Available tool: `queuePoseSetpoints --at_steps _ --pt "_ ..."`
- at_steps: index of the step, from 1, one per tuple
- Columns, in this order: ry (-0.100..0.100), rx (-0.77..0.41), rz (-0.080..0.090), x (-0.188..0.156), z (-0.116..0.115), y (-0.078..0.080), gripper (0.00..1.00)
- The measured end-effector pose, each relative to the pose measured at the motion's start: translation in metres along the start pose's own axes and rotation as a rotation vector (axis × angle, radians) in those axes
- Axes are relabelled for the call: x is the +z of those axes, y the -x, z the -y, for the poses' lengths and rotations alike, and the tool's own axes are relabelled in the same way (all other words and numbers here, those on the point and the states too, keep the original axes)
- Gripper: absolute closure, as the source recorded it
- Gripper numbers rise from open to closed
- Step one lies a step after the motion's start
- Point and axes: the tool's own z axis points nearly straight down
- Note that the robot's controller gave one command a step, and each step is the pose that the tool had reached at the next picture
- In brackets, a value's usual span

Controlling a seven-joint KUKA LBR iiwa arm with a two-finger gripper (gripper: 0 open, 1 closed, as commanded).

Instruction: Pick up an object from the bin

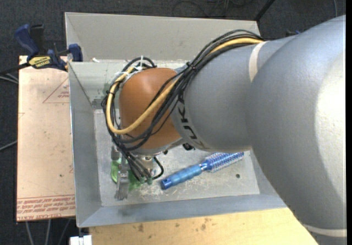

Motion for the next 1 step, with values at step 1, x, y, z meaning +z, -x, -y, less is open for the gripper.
queuePoseSetpoints --at_steps 1 --pt "-0.002 -0.218 0.006 -0.0368 0.0619 0.0337 0.0"
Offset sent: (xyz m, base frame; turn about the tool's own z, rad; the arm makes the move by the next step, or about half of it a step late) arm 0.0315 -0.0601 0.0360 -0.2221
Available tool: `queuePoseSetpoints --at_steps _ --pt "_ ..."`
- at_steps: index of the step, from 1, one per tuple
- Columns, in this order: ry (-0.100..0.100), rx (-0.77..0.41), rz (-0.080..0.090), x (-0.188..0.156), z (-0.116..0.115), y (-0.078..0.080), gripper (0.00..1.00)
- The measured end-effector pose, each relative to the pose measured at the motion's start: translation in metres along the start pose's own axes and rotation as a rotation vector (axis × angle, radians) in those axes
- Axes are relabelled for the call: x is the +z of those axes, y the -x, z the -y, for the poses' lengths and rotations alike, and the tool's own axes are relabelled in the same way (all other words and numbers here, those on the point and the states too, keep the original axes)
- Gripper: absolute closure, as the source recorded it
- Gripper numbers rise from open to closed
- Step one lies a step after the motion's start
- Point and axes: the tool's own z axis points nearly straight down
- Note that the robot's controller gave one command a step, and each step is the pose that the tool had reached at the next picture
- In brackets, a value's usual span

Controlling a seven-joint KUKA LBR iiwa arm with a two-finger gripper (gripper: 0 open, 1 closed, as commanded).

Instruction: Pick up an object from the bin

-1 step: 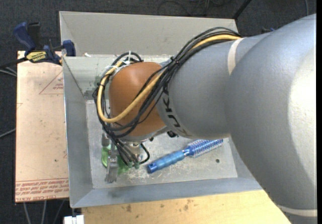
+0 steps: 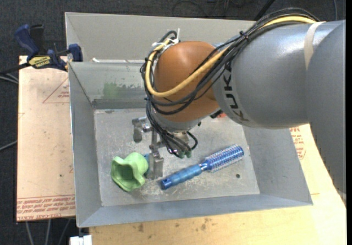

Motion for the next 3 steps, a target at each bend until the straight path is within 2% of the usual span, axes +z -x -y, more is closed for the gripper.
queuePoseSetpoints --at_steps 1,2,3 --pt "0.003 0.07 -0.008 0.119 -0.023 -0.02 0.0" --pt "0.003 0.073 -0.005 0.116 -0.022 -0.019 1.0" --pt "0.003 -0.13 -0.001 0.065 -0.038 -0.023 1.0"
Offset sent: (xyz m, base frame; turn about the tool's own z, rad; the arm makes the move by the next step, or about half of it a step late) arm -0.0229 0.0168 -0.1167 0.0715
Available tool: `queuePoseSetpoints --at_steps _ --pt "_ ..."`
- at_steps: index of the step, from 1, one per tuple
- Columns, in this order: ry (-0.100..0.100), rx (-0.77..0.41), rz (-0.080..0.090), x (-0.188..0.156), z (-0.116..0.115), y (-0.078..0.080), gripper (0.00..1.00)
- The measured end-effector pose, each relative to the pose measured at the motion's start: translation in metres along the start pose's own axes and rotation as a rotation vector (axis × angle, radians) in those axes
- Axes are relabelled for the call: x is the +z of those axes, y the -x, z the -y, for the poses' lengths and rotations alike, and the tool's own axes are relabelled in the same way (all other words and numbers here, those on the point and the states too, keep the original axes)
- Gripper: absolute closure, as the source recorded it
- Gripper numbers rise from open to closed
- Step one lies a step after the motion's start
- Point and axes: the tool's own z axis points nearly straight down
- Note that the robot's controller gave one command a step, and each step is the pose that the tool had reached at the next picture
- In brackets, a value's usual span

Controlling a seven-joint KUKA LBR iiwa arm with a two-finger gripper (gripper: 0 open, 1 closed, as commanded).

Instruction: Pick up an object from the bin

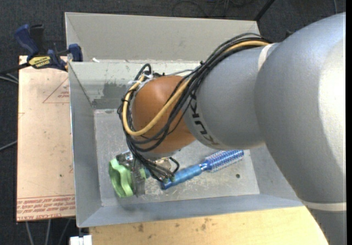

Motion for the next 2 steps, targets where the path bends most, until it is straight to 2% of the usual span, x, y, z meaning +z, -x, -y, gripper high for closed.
queuePoseSetpoints --at_steps 1,2 --pt "-0.002 0.012 0.008 -0.122 0.032 0.026 1.0" --pt "-0.003 -0.383 0.004 -0.172 0.06 0.03 1.0"
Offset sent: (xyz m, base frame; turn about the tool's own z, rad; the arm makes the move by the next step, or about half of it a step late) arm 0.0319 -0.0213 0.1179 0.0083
